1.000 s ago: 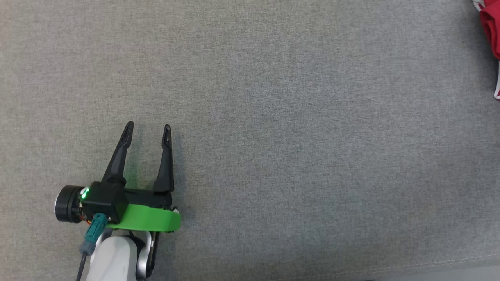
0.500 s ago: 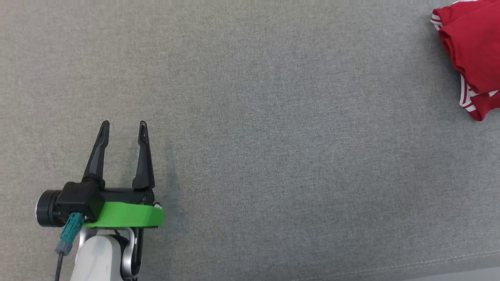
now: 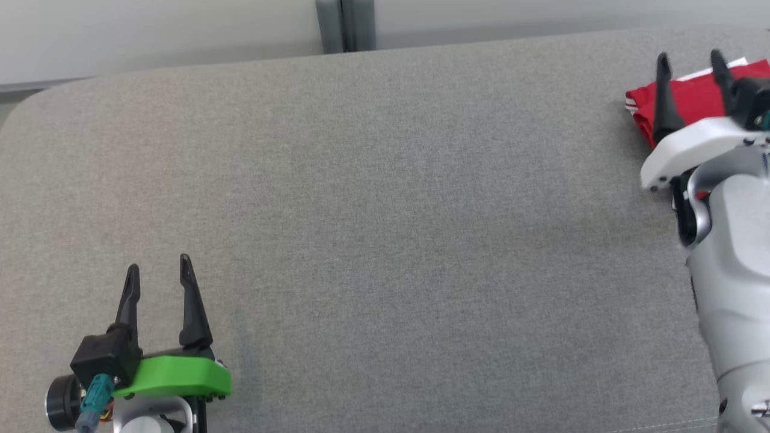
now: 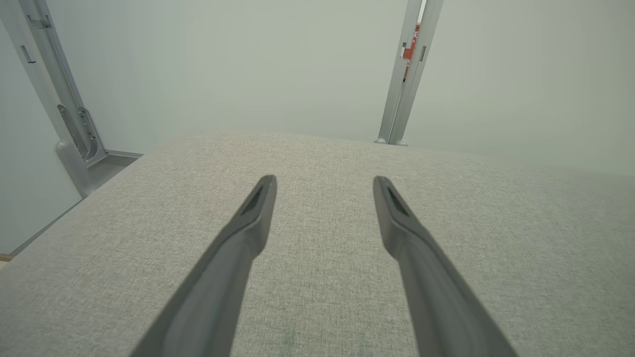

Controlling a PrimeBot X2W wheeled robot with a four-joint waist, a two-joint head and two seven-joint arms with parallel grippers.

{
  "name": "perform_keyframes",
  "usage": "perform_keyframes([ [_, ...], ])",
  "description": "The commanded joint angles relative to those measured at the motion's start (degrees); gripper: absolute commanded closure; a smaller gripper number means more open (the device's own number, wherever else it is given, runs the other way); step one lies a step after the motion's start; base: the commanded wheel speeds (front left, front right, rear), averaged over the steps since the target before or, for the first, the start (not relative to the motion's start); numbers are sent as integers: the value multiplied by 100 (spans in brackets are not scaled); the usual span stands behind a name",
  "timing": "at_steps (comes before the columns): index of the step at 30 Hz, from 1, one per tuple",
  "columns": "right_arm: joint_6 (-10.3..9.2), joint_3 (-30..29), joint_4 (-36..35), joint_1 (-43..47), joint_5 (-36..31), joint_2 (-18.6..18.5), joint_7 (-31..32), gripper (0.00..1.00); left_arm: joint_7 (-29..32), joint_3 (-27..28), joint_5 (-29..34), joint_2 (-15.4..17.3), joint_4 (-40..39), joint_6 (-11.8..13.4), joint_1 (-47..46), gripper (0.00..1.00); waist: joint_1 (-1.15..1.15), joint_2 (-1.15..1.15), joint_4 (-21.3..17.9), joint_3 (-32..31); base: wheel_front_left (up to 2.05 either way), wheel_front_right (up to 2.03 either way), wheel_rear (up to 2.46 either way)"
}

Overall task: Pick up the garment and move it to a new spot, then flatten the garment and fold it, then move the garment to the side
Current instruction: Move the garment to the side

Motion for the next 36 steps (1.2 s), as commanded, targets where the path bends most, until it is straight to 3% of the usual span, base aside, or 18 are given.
perform_keyframes([
  [1,-11,120,-169,293,134,57,-12,0,8,14,-37,8,29,52,134,0,0,0,163,-415,0,0,0],
  [9,-10,609,-1437,1726,758,460,-12,0,10,46,-95,6,167,259,408,0,0,0,265,-743,0,0,0],
  [20,-10,882,-2697,3305,572,855,-14,0,-5,-193,-197,0,362,85,586,0,0,0,315,-980,0,0,0],
  [28,-10,1141,-3030,3933,1080,878,-13,0,-10,-488,-272,-7,440,-95,548,0,0,0,311,-1085,0,0,0],
  [36,-10,1156,-3023,4059,1154,879,-13,0,-23,-580,-220,2,479,-93,531,0,0,0,264,-1131,0,0,0],
])
